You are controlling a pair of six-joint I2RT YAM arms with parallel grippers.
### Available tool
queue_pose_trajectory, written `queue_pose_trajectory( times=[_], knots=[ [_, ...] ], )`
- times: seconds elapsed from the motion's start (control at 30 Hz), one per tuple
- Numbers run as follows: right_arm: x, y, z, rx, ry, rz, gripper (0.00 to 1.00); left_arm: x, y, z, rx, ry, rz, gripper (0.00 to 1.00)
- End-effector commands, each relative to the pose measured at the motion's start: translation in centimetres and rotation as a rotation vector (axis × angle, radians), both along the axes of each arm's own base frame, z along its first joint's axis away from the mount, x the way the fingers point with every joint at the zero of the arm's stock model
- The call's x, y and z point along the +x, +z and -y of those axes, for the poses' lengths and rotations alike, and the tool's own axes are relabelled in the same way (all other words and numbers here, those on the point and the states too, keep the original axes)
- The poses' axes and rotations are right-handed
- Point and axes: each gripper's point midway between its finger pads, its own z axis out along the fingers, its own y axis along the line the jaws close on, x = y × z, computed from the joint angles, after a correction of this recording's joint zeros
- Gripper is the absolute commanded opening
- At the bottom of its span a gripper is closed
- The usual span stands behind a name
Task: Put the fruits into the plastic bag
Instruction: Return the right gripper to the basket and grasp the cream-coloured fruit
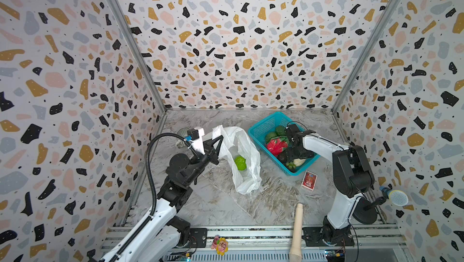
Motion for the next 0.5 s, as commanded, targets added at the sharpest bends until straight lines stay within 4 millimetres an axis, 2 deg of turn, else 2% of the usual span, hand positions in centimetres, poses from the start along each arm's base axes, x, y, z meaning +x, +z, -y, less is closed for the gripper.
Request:
queue_pose_trajectory(
  times=[0.0, 0.17, 0.27, 0.33, 0.47],
  knots=[
    [-0.9, -1.1, 0.0, 0.042, -0.054, -0.021, 0.78, -0.5, 2.9, 0.0, -0.023, -0.006, 0.082, 0.0],
    [-0.4, 0.1, -0.7, 0.103, -0.066, 0.047, 0.41, -0.5, 3.0, 0.1, -0.023, -0.01, 0.08, 0.0],
    [-0.4, 1.4, -1.2, 0.146, -0.066, 0.081, 0.34, -0.5, 3.1, 0.1, -0.025, -0.006, 0.08, 0.0],
    [-0.4, 2.8, -1.6, 0.177, -0.062, 0.116, 0.34, -0.5, 3.1, 0.1, -0.024, -0.005, 0.078, 0.0],
    [-0.1, 7.1, -2.8, 0.278, -0.025, 0.221, 0.34, -0.4, 3.3, 0.1, -0.023, 0.0, 0.068, 0.0]
  ],
)
